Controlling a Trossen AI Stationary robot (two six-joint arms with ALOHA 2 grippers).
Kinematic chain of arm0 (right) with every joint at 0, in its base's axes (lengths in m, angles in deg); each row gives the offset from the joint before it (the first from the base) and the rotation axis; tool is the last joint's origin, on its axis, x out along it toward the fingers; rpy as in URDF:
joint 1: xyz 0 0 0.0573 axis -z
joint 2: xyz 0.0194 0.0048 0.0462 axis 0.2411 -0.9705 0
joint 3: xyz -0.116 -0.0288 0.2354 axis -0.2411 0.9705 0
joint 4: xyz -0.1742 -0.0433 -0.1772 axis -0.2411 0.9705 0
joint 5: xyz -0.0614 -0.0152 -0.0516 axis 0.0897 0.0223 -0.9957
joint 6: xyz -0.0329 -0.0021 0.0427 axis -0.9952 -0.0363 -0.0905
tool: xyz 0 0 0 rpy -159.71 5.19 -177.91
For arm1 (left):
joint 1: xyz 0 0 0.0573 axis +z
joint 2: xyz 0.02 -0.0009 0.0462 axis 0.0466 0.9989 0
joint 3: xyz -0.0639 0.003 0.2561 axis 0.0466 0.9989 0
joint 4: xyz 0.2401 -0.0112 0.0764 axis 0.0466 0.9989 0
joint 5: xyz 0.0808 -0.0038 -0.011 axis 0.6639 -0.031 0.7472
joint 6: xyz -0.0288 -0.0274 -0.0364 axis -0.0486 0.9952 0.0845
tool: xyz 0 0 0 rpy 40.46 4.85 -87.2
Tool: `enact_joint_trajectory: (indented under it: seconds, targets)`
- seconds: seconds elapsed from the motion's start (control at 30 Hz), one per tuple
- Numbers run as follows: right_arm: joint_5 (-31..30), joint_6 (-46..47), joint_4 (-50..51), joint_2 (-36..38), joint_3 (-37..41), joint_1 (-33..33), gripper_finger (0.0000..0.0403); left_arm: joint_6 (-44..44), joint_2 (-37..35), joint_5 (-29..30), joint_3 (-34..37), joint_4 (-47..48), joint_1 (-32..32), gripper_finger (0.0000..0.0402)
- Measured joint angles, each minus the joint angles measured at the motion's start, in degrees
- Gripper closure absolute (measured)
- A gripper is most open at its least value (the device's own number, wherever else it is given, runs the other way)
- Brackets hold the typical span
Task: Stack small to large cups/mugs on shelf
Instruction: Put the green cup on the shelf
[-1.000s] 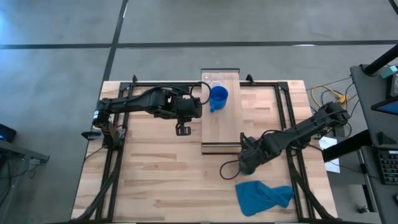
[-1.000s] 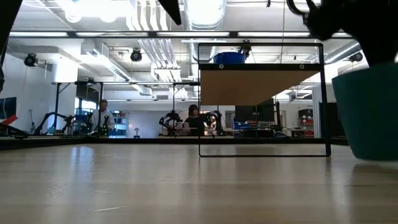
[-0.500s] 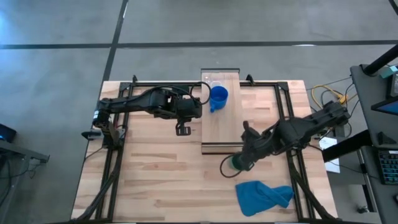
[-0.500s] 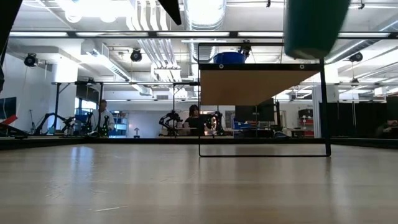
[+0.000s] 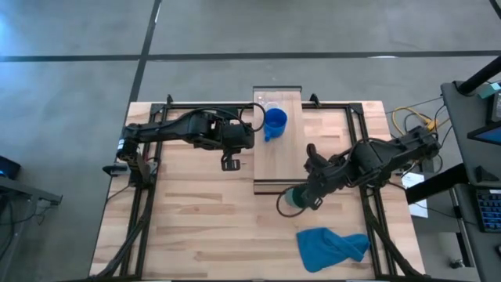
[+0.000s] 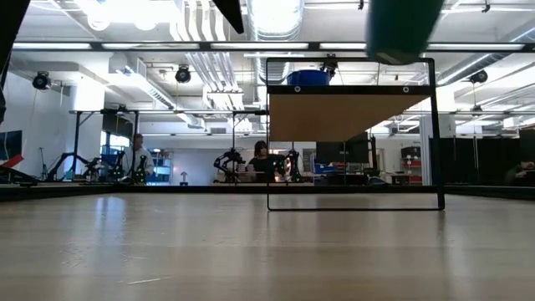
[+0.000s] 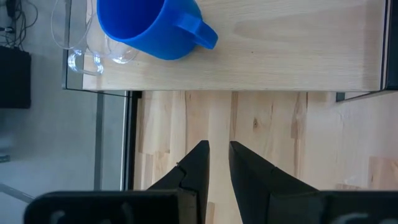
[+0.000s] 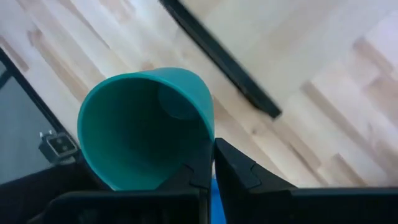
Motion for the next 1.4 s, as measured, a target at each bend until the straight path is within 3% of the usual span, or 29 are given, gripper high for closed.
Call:
enact_joint_trajectory:
  seconds: [0.5, 0.67, 1.0, 1.4]
  targets:
    - [-10.35, -14.29, 0.01, 0.07, -9.82, 7.24, 0.0394, 0.02, 0.0, 0.0, 0.0, 0.01, -0.01, 0.0354]
    - [-10.62, -17.82, 1.78, -0.17, -11.07, 12.41, 0.0394, 0.03, 0.0, -0.04, 0.0, 0.0, 0.0, 0.0354]
    - [2.35, -19.81, 3.72, -0.59, -9.57, 21.97, 0.0394, 0.02, 0.0, -0.07, 0.0, -0.01, 0.0, 0.0354]
    - [8.66, -22.12, 2.38, -2.89, -9.42, 25.5, 0.0394, 0.02, 0.0, -0.07, 0.0, -0.22, 0.01, 0.0354]
